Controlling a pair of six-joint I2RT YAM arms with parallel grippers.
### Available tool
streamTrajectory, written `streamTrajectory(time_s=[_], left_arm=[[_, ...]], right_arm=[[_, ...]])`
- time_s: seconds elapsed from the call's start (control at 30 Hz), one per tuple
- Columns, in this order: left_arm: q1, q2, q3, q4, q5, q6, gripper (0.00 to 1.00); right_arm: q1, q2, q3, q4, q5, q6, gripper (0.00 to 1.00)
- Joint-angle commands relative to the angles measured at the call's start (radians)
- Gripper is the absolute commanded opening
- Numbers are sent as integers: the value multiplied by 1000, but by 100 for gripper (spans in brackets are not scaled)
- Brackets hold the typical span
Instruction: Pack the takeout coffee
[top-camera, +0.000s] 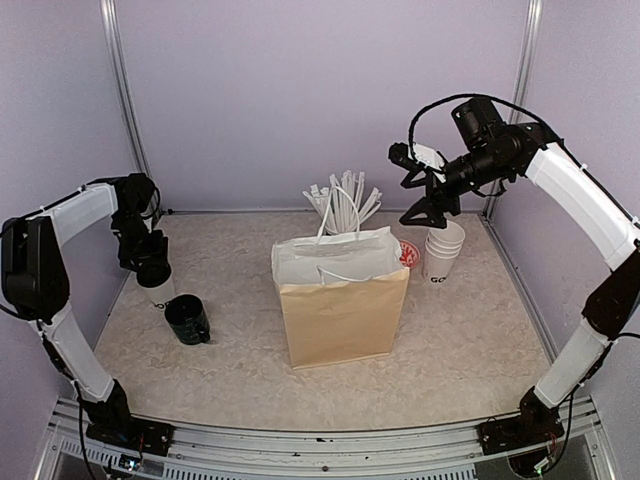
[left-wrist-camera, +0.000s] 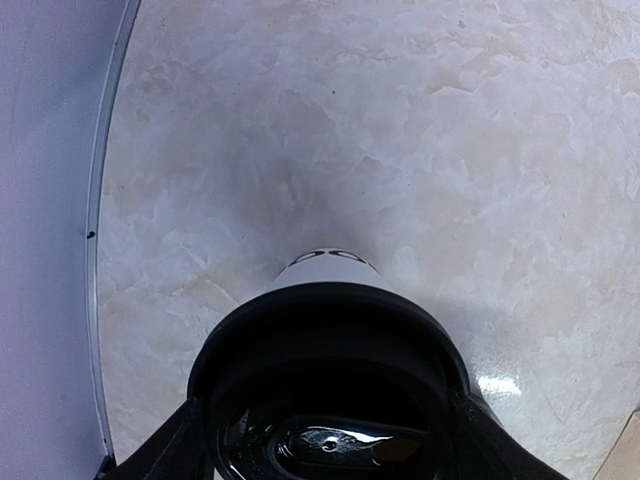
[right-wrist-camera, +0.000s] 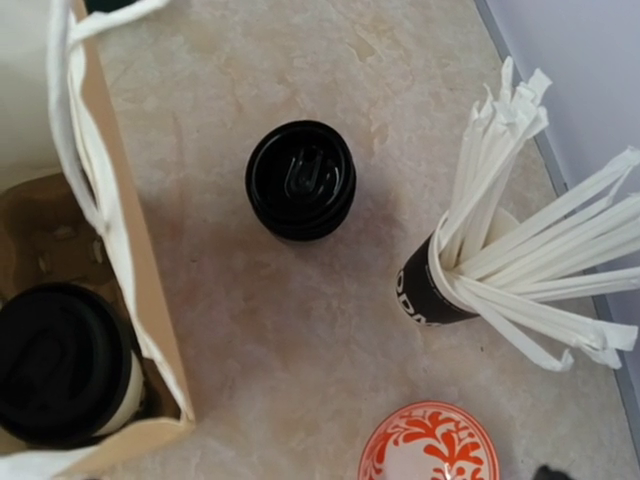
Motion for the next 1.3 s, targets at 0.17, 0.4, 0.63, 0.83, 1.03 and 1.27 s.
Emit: streamTrajectory(time_s=[0.17,0.4,0.63,0.83,1.03,1.27], left_arm=[[-72,-115,209,-57,39,2,62],[-314,-162,487,-11,166,29,61],[-581,-159,685,26,298,66,61],[-748,-138,686,2,328,97,59],[-842,-108,655,-25,302,133,58],[-889,-78,597,-48,221,158,57]], right_arm=[[-1,40,78,-37,-74,14,91],[43,112,119,-64,-168,46,87],[111,243,195,-135,-185,64,80],[111,228,212,-143,-202,63,80],[121,228,180,-162,-220,57,74],[122,239,197,-190,-243,63,61]])
